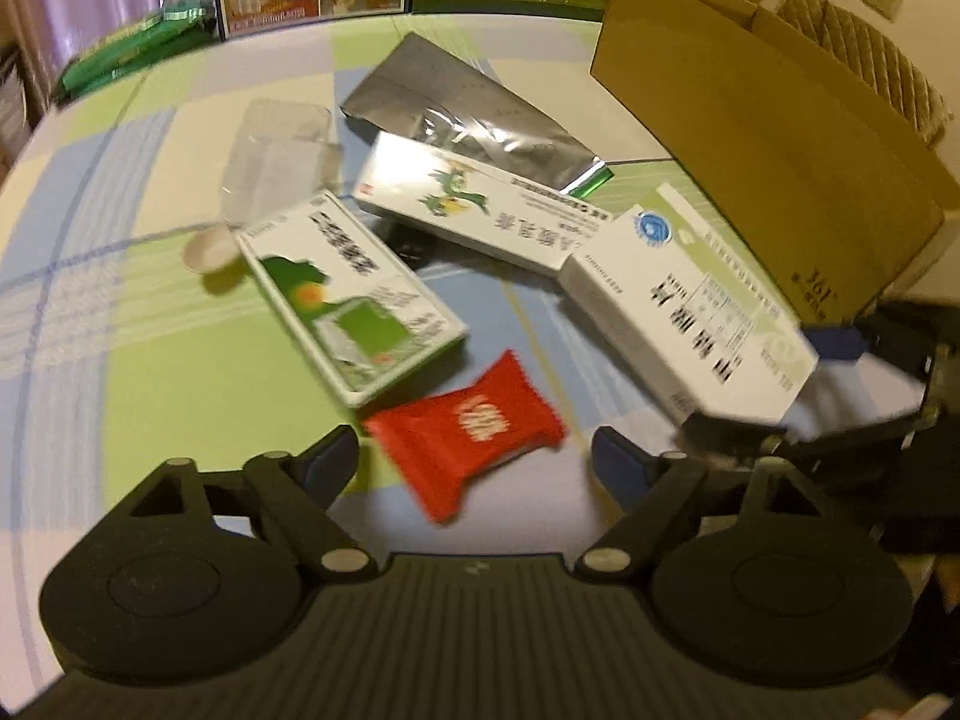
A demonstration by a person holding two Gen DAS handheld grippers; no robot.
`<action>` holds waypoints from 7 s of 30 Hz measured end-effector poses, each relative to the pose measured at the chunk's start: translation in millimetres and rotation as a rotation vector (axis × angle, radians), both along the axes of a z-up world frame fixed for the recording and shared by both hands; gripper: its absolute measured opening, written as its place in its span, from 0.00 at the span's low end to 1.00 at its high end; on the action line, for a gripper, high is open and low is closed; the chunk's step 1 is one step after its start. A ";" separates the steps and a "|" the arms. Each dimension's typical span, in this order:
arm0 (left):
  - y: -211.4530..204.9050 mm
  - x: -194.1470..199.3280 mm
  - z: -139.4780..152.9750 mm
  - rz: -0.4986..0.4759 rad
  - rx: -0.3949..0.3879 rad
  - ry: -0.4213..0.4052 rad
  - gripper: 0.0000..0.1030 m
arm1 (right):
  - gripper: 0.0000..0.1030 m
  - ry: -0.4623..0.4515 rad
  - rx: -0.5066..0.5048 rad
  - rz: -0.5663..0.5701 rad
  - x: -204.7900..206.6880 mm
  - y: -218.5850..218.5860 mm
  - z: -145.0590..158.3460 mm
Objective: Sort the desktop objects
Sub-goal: 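Grasp the white-green medicine box with the right tool, then grasp the red candy packet with the left tool while the right tool holds the medicine box, then carry the candy packet and medicine box over the cardboard box with both tools, then open the left tool to drop the red candy packet into the box, then open the right tool to drop the white-green medicine box into the box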
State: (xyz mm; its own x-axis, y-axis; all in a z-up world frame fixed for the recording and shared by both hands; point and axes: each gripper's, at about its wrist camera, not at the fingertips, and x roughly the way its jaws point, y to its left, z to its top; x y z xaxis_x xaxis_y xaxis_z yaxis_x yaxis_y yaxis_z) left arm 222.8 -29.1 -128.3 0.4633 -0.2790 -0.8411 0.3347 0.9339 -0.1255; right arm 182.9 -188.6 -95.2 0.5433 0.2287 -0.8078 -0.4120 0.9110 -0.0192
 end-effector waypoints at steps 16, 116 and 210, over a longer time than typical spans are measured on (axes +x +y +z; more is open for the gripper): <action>-0.4 -7.8 -4.6 0.061 0.067 0.007 0.32 | 0.67 -0.011 0.094 -0.046 -13.8 -20.2 1.8; -92.0 -93.1 119.1 -0.129 -0.046 -0.190 0.37 | 0.66 -0.284 0.172 -0.281 -87.8 -119.9 136.6; -188.2 0.3 117.6 -0.199 -0.052 -0.265 0.54 | 0.71 -0.249 0.235 -0.371 45.1 -221.9 138.2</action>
